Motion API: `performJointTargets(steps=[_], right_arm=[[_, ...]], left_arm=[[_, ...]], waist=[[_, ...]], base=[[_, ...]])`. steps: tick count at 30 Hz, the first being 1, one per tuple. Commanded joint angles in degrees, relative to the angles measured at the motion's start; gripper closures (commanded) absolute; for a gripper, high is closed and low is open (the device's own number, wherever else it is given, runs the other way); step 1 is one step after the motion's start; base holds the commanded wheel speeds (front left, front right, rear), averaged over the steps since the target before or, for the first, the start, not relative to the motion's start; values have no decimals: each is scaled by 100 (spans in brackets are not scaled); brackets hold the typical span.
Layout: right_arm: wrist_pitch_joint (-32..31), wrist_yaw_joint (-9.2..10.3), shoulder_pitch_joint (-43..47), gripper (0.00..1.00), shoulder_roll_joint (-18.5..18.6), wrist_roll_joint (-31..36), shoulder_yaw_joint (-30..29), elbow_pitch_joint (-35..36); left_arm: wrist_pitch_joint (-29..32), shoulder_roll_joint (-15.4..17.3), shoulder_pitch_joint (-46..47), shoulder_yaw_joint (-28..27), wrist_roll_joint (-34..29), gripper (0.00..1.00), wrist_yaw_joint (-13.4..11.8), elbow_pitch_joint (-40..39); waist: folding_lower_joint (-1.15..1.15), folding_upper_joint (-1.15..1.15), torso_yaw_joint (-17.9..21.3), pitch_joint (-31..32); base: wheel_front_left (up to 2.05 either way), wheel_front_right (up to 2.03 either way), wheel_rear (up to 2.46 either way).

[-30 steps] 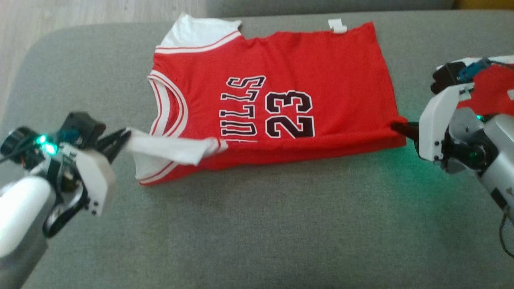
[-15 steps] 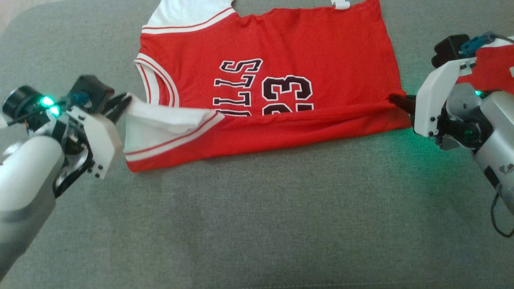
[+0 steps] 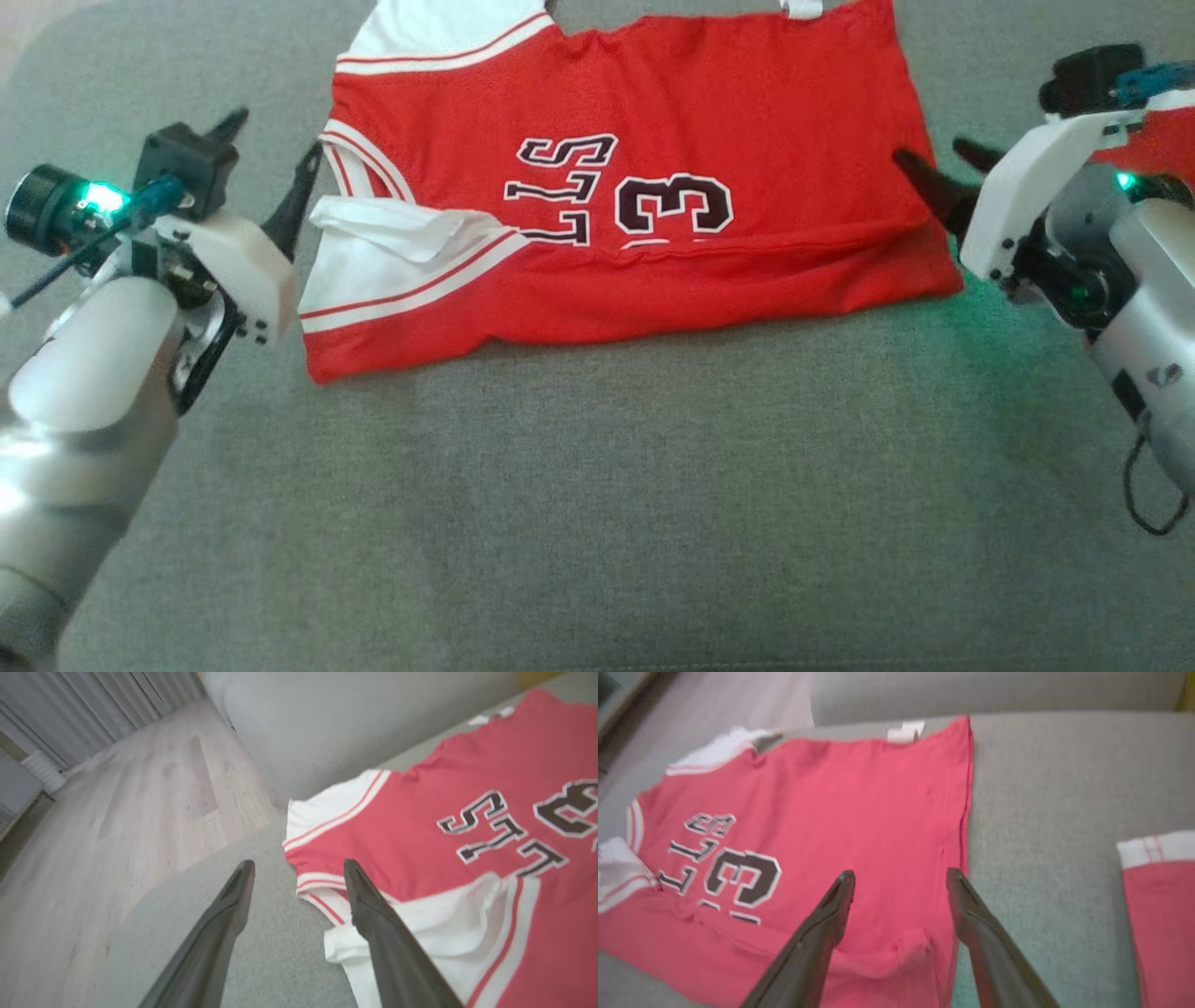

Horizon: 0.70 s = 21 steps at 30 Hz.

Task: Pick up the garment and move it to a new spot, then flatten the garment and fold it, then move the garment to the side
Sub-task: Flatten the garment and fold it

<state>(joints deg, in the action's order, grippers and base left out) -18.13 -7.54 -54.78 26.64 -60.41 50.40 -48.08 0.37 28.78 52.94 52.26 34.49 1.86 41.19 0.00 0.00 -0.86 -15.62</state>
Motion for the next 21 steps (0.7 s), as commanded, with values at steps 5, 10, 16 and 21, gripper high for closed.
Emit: performJointTargets(steps=[5,10,16,21], right_arm=[[1535,5,-43,0,-145,69,-322,172],[3107,5,257,0,-565,88,-819,123],[3309,5,861,0,-1128,1230,-2069,621],[3311,5,2256,0,-1883,2928,-3494,1562]], left_arm=[[-1237,-125,241,-728,192,0,-497,-4],[-1531,-330,-315,-1753,265,0,-1031,-978],[-1535,-553,-2084,-3008,-435,0,-1400,-2794],[-1536,-1055,-3425,-3646,-958,0,-1446,-3582]], waist=[[0,0,-29,273],[0,0,48,602],[0,0,230,869],[0,0,272,1024]], base=[[0,0,0],[0,0,0],[0,0,0],[0,0,0]])
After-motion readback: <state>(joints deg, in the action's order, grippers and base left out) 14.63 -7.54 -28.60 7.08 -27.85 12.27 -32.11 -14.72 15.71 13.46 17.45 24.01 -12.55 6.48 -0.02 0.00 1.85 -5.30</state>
